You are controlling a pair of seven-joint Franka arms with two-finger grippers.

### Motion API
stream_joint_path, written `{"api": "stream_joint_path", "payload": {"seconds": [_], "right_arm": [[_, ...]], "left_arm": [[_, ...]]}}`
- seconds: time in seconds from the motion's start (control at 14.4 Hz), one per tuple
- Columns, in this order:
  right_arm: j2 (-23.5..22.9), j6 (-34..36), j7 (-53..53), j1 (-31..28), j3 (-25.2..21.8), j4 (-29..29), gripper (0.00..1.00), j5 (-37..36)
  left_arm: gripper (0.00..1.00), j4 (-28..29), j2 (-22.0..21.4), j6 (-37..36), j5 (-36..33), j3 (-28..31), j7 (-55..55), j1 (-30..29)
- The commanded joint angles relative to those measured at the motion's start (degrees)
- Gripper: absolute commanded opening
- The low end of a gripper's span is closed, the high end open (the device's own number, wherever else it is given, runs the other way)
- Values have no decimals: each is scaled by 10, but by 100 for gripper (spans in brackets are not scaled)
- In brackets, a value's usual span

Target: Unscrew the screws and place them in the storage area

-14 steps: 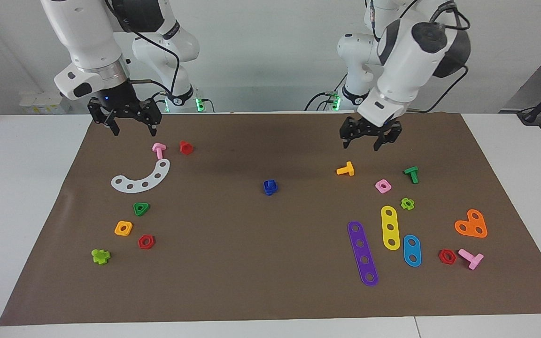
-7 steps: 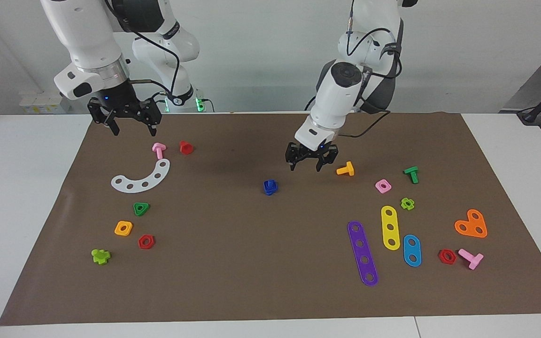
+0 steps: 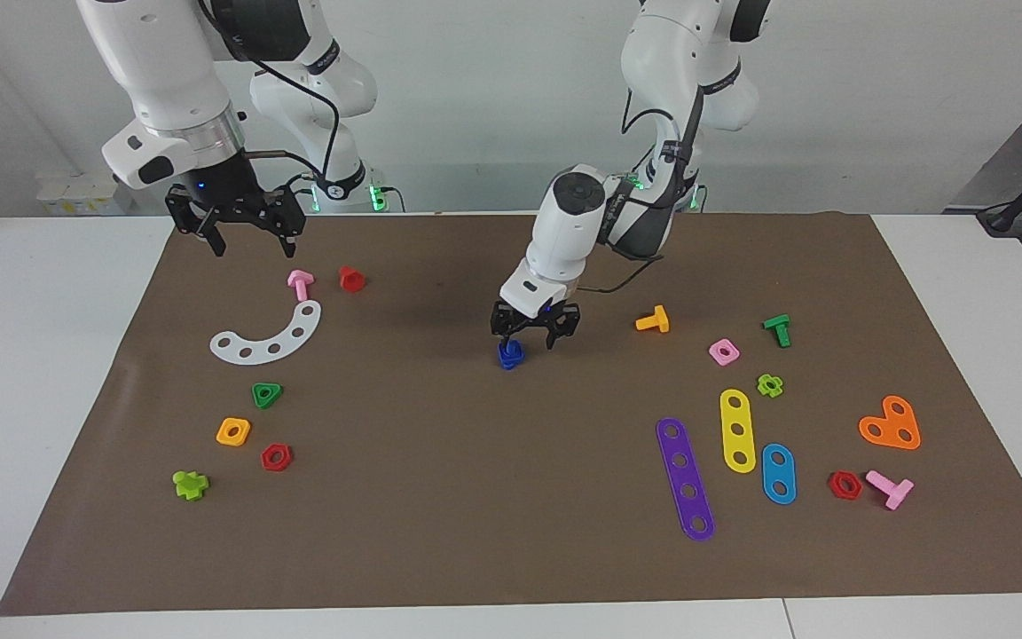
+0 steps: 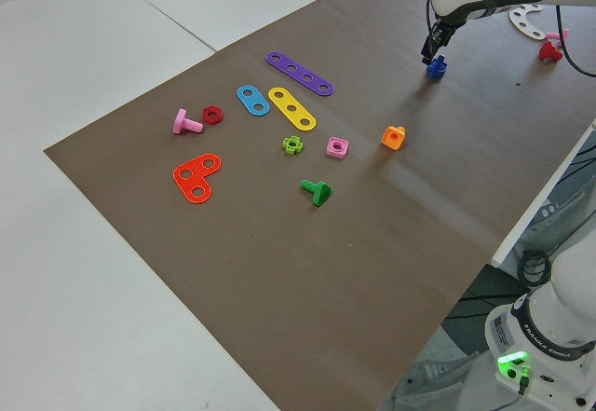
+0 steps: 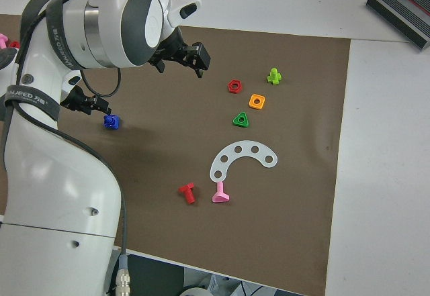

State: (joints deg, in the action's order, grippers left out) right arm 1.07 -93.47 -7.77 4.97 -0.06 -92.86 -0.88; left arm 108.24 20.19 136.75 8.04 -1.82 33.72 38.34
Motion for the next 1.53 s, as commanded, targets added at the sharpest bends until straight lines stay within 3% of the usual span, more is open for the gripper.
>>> {"api": "stream_joint_path", "payload": {"seconds": [0.0, 0.35, 1.11, 1.46], "right_arm": [[13, 5, 13, -7, 1, -12, 100, 14], [13, 5, 13, -7, 1, -12, 100, 14], [13, 6, 13, -8, 1, -12, 100, 14], [13, 6, 15, -7, 1, -12, 100, 14]], "left_arm": [[87, -9, 13, 8, -14, 14, 9, 23], [73, -9, 20, 8, -25, 14, 10, 33], [72, 1, 28, 30, -35, 15, 15, 41], [59, 4, 28, 30, -36, 15, 14, 40]]}}
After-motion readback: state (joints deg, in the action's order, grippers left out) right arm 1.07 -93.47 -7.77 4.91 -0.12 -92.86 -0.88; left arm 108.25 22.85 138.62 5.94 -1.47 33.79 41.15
